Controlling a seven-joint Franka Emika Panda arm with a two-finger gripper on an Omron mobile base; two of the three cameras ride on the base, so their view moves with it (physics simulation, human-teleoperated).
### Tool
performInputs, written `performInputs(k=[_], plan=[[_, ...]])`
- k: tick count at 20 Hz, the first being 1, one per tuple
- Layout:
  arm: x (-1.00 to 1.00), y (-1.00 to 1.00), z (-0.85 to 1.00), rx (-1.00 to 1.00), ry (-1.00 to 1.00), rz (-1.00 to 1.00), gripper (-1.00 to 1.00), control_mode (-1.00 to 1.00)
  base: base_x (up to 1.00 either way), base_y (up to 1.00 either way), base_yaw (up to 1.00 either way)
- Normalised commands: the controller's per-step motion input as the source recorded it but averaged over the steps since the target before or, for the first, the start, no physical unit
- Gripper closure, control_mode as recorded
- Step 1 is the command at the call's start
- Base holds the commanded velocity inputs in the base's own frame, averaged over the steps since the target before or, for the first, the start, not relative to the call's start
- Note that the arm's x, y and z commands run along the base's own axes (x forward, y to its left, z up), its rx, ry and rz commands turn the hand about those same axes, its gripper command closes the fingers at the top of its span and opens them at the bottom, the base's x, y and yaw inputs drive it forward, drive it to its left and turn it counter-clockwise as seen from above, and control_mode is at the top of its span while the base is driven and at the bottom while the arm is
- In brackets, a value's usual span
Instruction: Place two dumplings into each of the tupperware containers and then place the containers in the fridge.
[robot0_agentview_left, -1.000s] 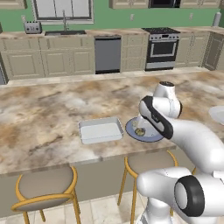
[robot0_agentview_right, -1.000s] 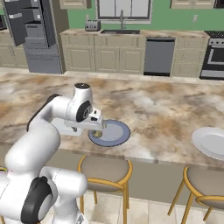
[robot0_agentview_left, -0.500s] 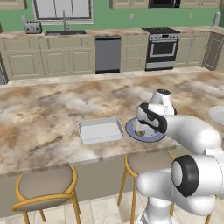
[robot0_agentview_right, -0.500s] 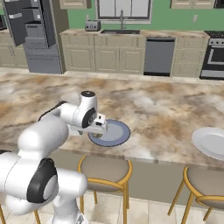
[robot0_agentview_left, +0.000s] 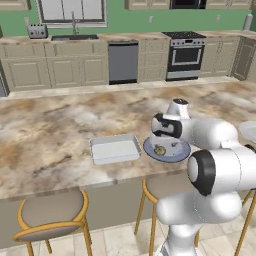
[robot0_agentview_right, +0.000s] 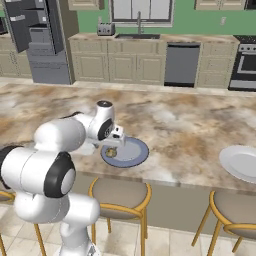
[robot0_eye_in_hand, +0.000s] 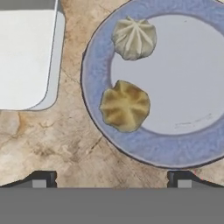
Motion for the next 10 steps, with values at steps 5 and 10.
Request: performInputs(k=[5, 10], plan=[[0.52, 0.00, -0.29, 0.00, 0.03, 0.00, -1.00, -1.00, 0.00, 0.00, 0.00], [0.49, 0.00, -0.30, 0.02, 0.05, 0.00, -1.00, -1.00, 0.00, 0.00, 0.00]])
